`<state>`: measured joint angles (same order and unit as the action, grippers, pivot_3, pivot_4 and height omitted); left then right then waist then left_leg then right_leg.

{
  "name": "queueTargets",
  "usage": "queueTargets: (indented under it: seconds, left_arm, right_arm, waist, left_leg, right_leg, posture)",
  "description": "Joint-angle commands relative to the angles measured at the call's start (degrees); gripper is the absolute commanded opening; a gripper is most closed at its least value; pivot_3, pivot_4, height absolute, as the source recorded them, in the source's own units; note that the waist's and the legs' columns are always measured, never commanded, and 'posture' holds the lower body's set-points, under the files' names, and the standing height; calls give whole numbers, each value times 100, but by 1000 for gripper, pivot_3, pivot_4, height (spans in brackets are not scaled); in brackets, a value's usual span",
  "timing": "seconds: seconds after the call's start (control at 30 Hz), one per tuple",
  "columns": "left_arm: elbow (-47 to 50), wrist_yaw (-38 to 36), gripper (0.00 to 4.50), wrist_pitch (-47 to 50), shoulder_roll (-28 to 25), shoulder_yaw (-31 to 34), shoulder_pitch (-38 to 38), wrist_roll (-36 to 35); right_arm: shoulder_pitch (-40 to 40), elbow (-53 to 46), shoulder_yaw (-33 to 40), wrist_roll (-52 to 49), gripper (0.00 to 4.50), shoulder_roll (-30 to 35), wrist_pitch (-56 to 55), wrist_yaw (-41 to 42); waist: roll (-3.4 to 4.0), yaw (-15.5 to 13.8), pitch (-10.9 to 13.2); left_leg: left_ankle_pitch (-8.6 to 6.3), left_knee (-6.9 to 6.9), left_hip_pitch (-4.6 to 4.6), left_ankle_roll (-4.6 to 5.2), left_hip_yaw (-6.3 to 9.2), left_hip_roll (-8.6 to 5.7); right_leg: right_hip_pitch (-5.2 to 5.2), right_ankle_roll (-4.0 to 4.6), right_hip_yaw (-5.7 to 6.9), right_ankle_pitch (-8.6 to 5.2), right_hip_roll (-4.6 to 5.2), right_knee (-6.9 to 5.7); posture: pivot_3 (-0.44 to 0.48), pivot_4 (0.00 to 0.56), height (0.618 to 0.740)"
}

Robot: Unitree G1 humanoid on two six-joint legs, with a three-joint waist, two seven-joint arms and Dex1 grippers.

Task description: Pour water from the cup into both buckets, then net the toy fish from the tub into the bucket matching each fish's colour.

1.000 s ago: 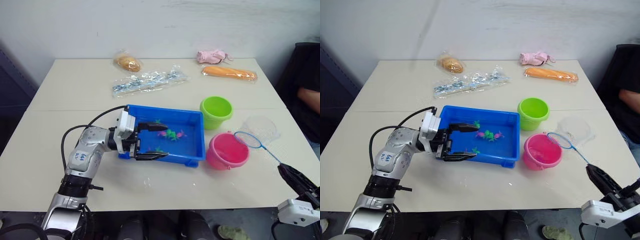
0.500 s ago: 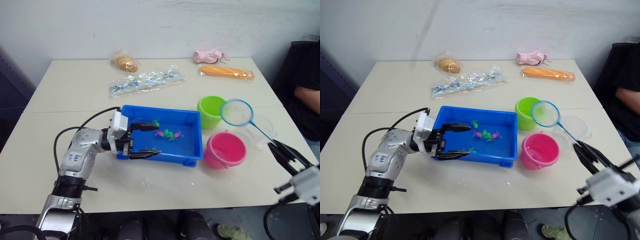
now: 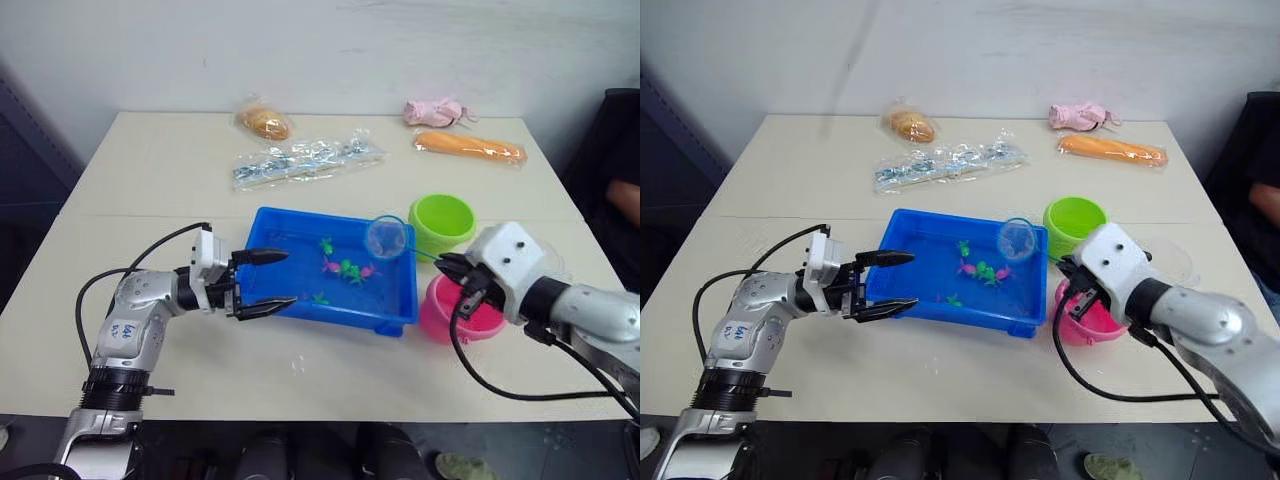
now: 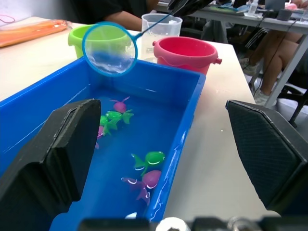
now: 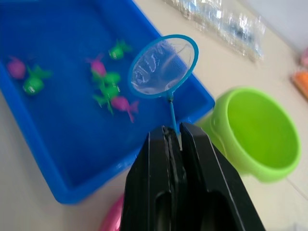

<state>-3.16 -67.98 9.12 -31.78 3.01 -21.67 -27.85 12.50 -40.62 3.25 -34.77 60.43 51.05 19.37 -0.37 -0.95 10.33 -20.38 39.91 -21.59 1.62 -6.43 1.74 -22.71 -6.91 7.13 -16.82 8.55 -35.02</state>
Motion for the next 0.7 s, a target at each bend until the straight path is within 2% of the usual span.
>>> queueTargets:
  seconds: [0.03,0.23,0.37,0.6,0.7]
  left_arm:
    - [248,84,4470,-81,-66,146,69,-42]
    - [384,180,4470,-80,-87,210,207,-68]
    - [445,231,4470,-86,-81,213,275,-68]
    - [531,260,4470,-90,-83,212,344,-72]
    - [558,271,4470,-88,-78,209,367,-76]
  right_arm:
    - [433,91,-352,467,0,205,283,73]
    - [957,317,-921,1050,0,296,343,391]
    - [1407,516,-1391,1310,0,102,526,625]
    - [2027,638,-1909,1436,0,-90,1145,1038]
    - [2273,682,-1913,1245,0,-335,1545,1185]
  waist:
    - [0,-1,0]
    - [0,26,0]
    - [0,35,0]
    - [0,104,0]
    - [0,107,0]
  left_leg:
    - [-1,0,-1,0,-2,0]
    - [-3,-1,-8,3,-7,-3]
    - [-3,0,-10,3,-6,-3]
    - [-3,-2,-15,2,-3,-1]
    - [-3,0,-17,2,-1,-2]
  right_leg:
    - [0,-1,7,0,0,0]
    - [1,-12,14,6,-2,-3]
    - [1,-15,14,8,-3,-3]
    - [0,-17,21,9,-3,2]
    - [0,-17,23,9,-3,2]
  posture:
    - [0,150,740]
    - [0,150,740]
    - [0,150,740]
    - [0,150,740]
    - [0,150,740]
